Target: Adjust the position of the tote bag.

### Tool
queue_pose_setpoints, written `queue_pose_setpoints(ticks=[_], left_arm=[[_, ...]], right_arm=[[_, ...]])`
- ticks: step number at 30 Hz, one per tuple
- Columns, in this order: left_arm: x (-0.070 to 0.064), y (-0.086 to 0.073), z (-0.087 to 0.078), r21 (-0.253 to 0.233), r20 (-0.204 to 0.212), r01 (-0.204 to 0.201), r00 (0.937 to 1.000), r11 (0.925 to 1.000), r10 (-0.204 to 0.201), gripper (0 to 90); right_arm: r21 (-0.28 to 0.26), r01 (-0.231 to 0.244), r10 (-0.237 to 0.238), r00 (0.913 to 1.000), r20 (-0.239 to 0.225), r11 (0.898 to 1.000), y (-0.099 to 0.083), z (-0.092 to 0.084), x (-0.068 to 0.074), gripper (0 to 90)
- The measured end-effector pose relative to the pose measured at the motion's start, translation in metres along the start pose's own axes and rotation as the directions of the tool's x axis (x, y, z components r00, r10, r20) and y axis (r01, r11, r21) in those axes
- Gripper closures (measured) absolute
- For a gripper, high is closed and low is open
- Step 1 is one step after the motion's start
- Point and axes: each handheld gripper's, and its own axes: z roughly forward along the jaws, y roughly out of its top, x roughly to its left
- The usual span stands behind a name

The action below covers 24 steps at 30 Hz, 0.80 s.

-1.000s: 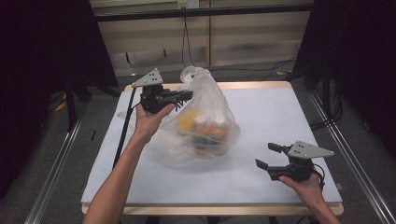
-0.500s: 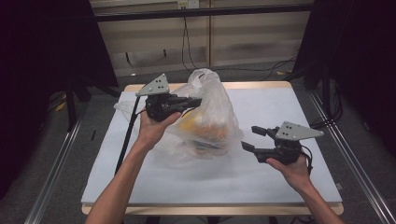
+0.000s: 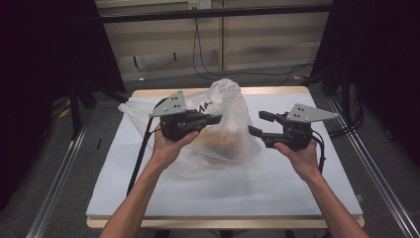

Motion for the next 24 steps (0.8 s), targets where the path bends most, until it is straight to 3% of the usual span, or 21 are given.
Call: queue_pose_setpoints(ticks=[5, 11, 24], left_arm=[[-0.002, -0.007, 0.001, 0.003, 0.016, 0.012, 0.9998, 0.9999, -0.012, 90.0], [-0.009, -0.013, 0.005, 0.016, 0.032, 0.005, 0.9995, 0.9999, -0.005, 90.0], [-0.015, 0.002, 0.023, 0.057, 0.076, -0.033, 0.9967, 0.9978, 0.029, 90.0]], right_arm=[[-0.013, -0.002, 0.001, 0.9997, -0.025, 1.0, 0.011, 0.009, 0.0, 40.9], [0.002, 0.002, -0.002, 0.9993, -0.038, 1.0, 0.011, 0.015, 0.002, 43.2], [-0.057, -0.006, 0.003, 0.9986, -0.053, 0.998, 0.027, 0.013, 0.002, 46.9]])
